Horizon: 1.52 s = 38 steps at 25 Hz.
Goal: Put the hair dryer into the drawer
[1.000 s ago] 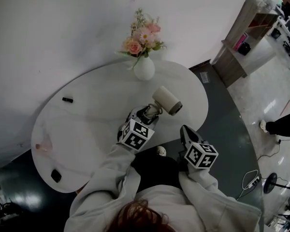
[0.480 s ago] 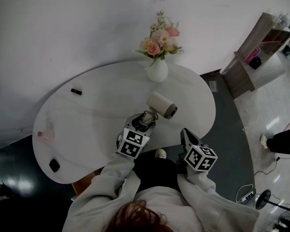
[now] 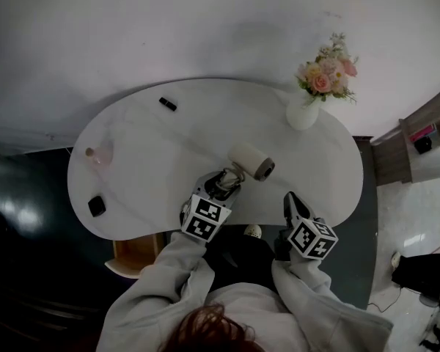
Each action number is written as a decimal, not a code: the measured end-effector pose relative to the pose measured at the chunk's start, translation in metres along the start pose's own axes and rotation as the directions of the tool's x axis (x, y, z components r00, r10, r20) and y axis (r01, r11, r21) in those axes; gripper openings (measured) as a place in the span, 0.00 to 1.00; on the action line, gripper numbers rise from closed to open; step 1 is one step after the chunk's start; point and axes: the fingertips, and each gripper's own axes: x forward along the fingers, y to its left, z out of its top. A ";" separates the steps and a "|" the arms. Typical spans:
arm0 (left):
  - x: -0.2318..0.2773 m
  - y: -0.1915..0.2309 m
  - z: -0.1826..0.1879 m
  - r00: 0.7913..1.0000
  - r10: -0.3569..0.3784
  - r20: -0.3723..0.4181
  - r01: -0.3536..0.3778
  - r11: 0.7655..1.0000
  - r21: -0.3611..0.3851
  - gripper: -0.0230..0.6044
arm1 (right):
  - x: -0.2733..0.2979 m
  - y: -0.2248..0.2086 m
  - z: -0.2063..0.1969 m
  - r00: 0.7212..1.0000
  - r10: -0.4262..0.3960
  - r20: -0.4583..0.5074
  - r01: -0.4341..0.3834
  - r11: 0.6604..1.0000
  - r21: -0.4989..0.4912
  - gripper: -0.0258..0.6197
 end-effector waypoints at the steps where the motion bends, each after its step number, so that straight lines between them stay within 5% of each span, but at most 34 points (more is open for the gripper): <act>1: -0.010 0.008 -0.007 1.000 0.021 0.000 -0.021 1.000 -0.012 0.41 | 0.005 0.010 -0.004 1.000 0.015 -0.015 -0.015 1.000 -0.017 0.12; 16: -0.164 0.077 -0.104 0.977 0.213 -0.017 -0.213 0.962 -0.172 0.41 | 0.016 0.163 -0.086 0.969 0.160 -0.187 -0.188 0.973 -0.137 0.12; 38: -0.352 0.100 -0.254 0.935 0.351 -0.053 -0.350 0.886 -0.305 0.41 | 0.006 0.330 -0.229 0.906 0.288 -0.310 -0.359 0.911 -0.203 0.12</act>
